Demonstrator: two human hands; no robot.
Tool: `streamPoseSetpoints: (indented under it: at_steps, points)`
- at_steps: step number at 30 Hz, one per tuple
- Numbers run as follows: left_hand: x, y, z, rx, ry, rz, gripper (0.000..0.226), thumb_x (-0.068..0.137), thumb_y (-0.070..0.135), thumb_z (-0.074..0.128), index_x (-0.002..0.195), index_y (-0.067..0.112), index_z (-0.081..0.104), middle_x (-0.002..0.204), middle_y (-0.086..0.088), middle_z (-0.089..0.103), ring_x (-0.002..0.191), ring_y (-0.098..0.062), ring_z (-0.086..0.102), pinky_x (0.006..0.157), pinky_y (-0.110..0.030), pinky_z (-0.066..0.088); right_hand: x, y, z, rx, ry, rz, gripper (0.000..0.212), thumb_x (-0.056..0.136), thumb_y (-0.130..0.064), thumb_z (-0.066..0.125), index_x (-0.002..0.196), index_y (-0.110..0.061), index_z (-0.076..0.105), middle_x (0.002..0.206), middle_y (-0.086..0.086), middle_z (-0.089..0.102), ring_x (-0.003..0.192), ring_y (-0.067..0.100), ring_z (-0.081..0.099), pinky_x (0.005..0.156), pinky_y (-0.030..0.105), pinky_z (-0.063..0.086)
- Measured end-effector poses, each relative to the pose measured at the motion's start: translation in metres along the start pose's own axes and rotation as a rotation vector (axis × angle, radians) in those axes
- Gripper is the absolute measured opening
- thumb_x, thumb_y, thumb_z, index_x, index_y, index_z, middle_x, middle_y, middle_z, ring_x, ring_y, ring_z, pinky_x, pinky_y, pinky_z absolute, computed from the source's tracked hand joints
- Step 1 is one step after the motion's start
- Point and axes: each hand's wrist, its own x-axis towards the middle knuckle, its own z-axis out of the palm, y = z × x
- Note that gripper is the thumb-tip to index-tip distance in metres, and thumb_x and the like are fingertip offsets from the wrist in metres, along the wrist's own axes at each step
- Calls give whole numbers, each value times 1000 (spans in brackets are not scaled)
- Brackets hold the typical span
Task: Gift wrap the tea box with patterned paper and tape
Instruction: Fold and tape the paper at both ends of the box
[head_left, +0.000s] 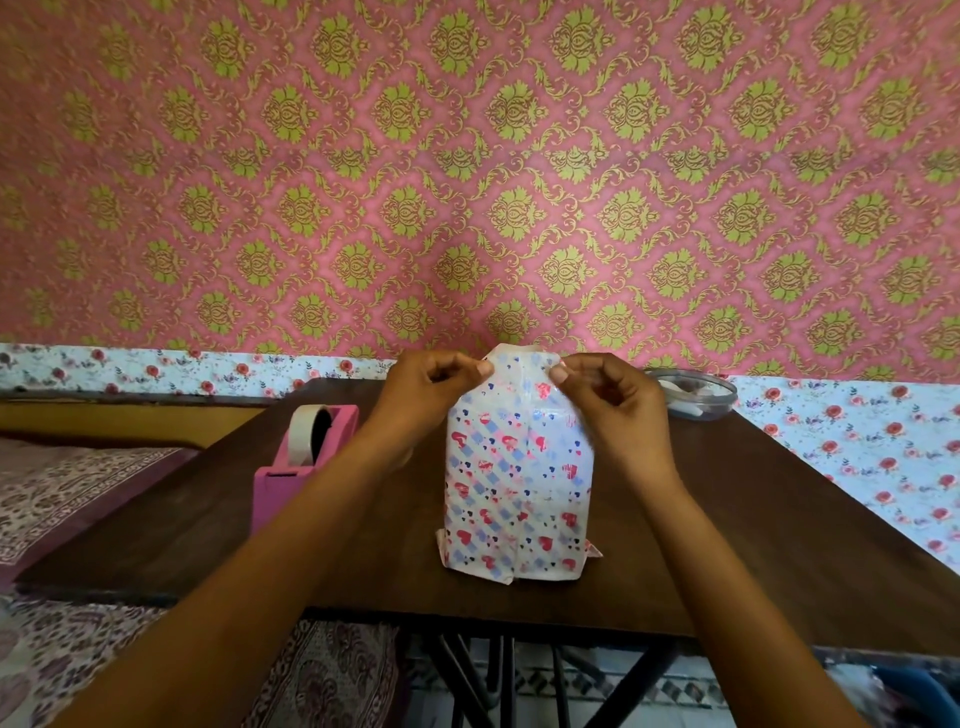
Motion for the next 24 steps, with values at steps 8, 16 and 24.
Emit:
streamPoseSetpoints:
  at_steps: [8, 16, 24]
  points:
    - [0, 2, 3, 6, 9, 17, 12, 88, 18, 61, 78, 18, 68, 82, 10, 67, 69, 11, 63, 58, -1, 45, 3, -2, 10, 86, -1, -7, 45, 89, -31, 59, 60, 1, 47, 56, 29, 40, 52, 23, 36, 56, 32, 33]
    - [1, 1, 3, 24, 39, -39, 11, 87, 21, 61, 81, 16, 70, 82, 8, 69, 79, -5, 66, 77, -21, 51, -3, 6, -7, -19, -148, 196, 43, 83, -47, 56, 119, -25, 62, 132, -4, 55, 122, 13, 49, 92, 28, 40]
    - [-3, 5, 3, 122, 55, -47, 11, 85, 19, 65, 76, 16, 70, 82, 4, 69, 83, -15, 66, 86, -38, 53, 5, 3, 8, 183, -17, 469, 50, 77, -28, 74, 118, -16, 48, 120, 5, 56, 110, 24, 57, 96, 47, 48]
